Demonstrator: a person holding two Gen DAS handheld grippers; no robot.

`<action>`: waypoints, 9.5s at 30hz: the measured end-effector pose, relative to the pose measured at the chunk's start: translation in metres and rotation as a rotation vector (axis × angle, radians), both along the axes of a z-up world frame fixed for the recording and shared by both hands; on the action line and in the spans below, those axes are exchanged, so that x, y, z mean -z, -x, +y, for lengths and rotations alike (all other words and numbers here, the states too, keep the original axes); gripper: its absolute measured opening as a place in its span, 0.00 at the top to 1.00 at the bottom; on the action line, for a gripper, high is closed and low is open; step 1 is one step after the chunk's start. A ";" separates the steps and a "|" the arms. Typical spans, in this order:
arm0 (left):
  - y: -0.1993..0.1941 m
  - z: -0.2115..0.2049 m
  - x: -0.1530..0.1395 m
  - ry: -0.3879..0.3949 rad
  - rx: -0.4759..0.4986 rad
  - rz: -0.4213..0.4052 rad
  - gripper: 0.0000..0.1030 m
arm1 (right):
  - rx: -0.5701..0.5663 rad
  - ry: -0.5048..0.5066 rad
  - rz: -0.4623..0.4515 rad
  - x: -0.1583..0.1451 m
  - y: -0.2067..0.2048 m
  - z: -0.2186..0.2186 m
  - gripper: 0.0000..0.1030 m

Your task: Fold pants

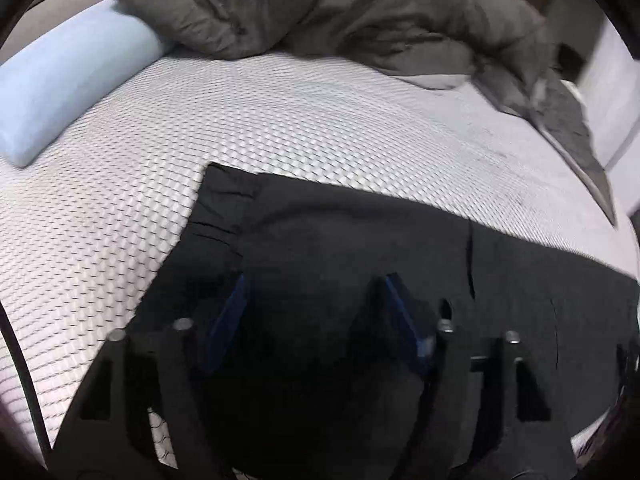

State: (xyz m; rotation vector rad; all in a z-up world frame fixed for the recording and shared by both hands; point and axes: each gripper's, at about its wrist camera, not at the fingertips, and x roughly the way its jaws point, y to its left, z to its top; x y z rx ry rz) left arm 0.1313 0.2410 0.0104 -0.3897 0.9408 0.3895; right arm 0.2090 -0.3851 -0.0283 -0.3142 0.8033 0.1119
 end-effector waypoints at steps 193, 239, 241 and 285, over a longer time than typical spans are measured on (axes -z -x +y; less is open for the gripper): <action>0.048 -0.243 0.032 -0.027 0.541 -0.164 0.31 | -0.360 -0.164 0.108 0.001 0.109 0.090 0.32; -0.078 -0.428 0.026 0.098 0.748 -0.081 0.25 | -0.289 -0.722 0.337 0.005 0.088 0.026 0.92; -0.091 -0.434 0.036 0.115 0.689 -0.048 0.26 | -0.274 -0.739 0.337 0.009 0.100 0.026 0.96; 0.007 -0.470 -0.006 -0.034 0.900 -0.170 0.18 | -0.169 -0.771 0.150 -0.013 0.157 -0.025 0.46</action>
